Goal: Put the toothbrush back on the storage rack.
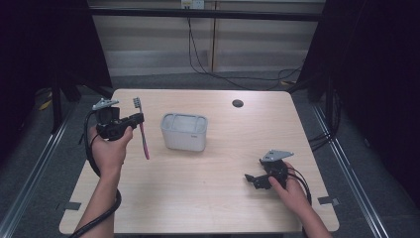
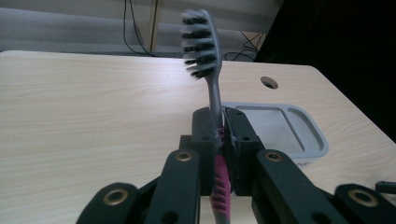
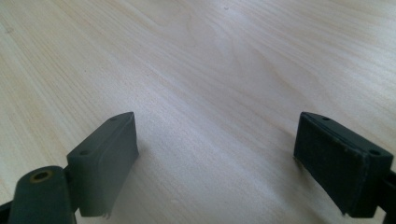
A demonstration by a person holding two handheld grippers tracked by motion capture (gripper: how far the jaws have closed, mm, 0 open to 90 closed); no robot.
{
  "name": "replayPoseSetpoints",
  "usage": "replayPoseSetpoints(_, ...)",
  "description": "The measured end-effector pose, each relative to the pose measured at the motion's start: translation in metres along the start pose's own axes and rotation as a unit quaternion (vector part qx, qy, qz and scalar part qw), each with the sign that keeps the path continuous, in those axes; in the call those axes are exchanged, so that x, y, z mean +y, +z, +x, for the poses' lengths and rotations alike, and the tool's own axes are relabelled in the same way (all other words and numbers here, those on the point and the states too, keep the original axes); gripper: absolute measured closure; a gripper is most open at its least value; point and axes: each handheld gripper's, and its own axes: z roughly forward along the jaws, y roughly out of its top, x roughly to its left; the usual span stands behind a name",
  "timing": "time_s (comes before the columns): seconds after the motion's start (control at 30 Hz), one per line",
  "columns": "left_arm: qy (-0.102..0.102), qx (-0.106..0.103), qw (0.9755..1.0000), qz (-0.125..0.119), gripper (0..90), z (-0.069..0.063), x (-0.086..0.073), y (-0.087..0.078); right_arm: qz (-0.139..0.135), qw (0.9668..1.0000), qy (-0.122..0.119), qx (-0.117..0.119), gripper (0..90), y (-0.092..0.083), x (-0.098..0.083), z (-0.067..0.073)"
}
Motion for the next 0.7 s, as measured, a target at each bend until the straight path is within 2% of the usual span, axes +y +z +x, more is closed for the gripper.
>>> replayPoseSetpoints(0.07, 0.002, 0.001, 1.0, -0.009, 83.5, 0.0, 0.002, -0.001, 0.0, 1.0, 0.0, 0.0, 13.0, 0.0, 0.0, 0.0)
replayPoseSetpoints(0.13, -0.003, -0.007, 0.9998, -0.018, 83.5, -0.001, 0.006, -0.001, 0.0, 1.0, 0.0, 0.0, 13.0, 0.0, 0.0, 0.0)
replayPoseSetpoints(0.37, -0.005, -0.011, 0.9995, -0.028, 83.5, -0.003, 0.014, 0.001, 0.0, 1.0, 0.0, 0.0, 13.0, 0.0, 0.0, 0.0)
replayPoseSetpoints(0.6, 0.013, -0.006, 0.9993, -0.035, 83.5, -0.008, 0.02, 0.006, 0.0, 1.0, 0.0, 0.0, 13.0, 0.0, 0.0, 0.0)
replayPoseSetpoints(0.7, 0.014, -0.006, 0.9992, -0.036, 83.5, -0.009, 0.021, 0.009, 0.0, 1.0, 0.0, 0.0, 13.0, 0.0, 0.0, 0.0)
